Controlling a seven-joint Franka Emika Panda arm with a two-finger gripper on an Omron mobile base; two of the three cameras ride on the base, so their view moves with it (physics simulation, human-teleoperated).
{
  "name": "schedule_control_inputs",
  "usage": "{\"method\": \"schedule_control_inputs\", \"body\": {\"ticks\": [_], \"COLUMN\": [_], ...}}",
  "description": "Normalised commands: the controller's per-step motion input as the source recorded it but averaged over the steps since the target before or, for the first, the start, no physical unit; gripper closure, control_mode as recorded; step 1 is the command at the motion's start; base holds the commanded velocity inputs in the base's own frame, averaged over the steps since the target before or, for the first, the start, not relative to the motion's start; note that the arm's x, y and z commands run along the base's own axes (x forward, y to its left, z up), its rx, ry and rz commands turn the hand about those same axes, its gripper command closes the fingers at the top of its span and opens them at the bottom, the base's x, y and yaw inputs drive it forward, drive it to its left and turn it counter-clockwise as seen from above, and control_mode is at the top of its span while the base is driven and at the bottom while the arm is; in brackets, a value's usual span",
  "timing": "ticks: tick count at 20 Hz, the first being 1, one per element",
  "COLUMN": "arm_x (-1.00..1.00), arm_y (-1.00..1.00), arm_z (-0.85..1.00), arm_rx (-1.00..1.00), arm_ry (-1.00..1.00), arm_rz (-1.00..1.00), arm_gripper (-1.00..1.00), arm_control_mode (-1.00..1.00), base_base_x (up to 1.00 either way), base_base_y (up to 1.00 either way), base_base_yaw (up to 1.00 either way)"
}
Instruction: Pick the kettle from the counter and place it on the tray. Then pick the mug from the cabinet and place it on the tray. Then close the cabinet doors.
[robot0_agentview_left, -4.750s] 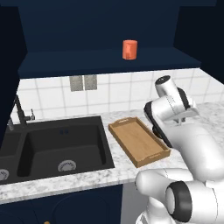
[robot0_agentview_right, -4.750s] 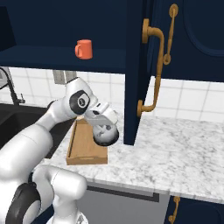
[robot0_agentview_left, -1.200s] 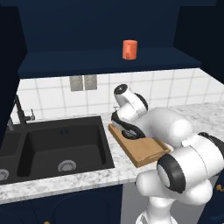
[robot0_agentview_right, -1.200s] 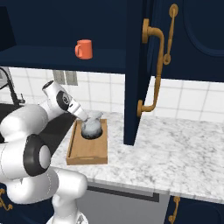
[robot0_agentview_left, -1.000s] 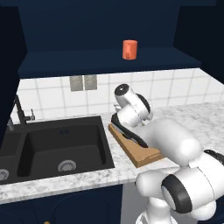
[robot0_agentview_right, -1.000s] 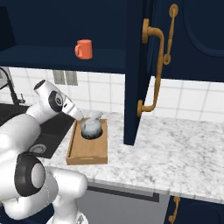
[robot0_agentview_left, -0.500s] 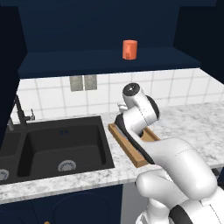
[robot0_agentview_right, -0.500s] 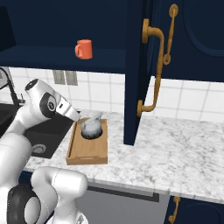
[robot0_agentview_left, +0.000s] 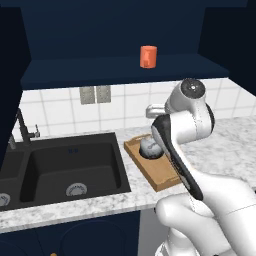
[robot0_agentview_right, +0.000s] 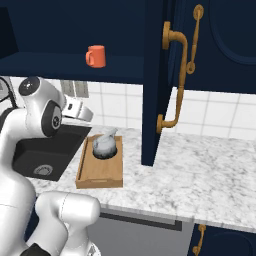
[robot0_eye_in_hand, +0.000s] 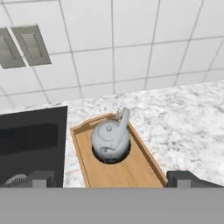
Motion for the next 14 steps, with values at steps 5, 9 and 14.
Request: {"method": "schedule_control_inputs", "body": {"ticks": [5, 9, 14], "arm_x": [0.0, 0.0, 0.03], "arm_y": [0.23, 0.19, 0.03], "arm_z": [1.0, 0.85, 0.67], "arm_rx": [-0.02, -0.07, -0.02], "arm_ry": [-0.09, 0.0, 0.0], "arm_rz": [0.18, -0.01, -0.06], "arm_gripper": [-1.0, -1.0, -1.0], "arm_control_mode": [-1.0, -1.0, -1.0], "base_base_x": [0.0, 0.0, 0.0], "base_base_y": [0.0, 0.0, 0.0], "base_base_yaw": [0.0, 0.0, 0.0]}}
